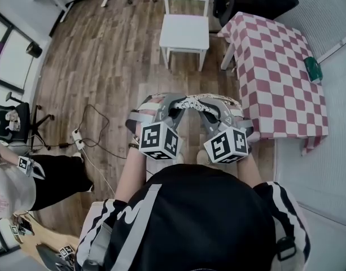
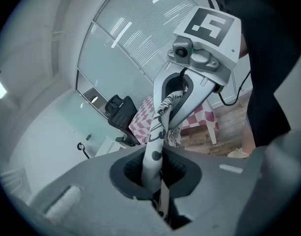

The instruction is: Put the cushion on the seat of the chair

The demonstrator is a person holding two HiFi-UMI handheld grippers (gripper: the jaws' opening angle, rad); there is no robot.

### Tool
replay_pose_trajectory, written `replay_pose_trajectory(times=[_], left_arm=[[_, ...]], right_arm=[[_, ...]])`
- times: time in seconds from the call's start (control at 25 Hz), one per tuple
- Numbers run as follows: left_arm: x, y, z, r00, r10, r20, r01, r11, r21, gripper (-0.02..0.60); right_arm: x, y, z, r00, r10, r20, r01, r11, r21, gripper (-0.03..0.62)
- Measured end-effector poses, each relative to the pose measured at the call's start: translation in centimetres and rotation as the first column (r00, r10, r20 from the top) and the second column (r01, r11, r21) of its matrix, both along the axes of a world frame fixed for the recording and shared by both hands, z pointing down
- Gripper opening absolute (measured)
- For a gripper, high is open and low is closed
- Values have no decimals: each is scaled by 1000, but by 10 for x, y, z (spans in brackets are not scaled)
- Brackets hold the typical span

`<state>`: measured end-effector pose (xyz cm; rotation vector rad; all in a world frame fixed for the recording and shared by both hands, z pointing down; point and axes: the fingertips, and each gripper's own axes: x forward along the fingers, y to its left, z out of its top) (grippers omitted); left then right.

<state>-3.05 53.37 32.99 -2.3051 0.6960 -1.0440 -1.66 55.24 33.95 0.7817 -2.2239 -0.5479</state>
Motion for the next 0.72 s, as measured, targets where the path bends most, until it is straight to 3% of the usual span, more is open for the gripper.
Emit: replay_pose_trajectory(times=[0.28,0.72], left_arm=[[-20,7,3,999,32,6,-32,999,0,15],[-17,-4,5,998,66,-10,-66,998,1,15]], right_arm=[[-22,11,6,1000,8,-14,-8,1000,5,12],[-21,1,7,999,37,-21,-37,999,6,12]])
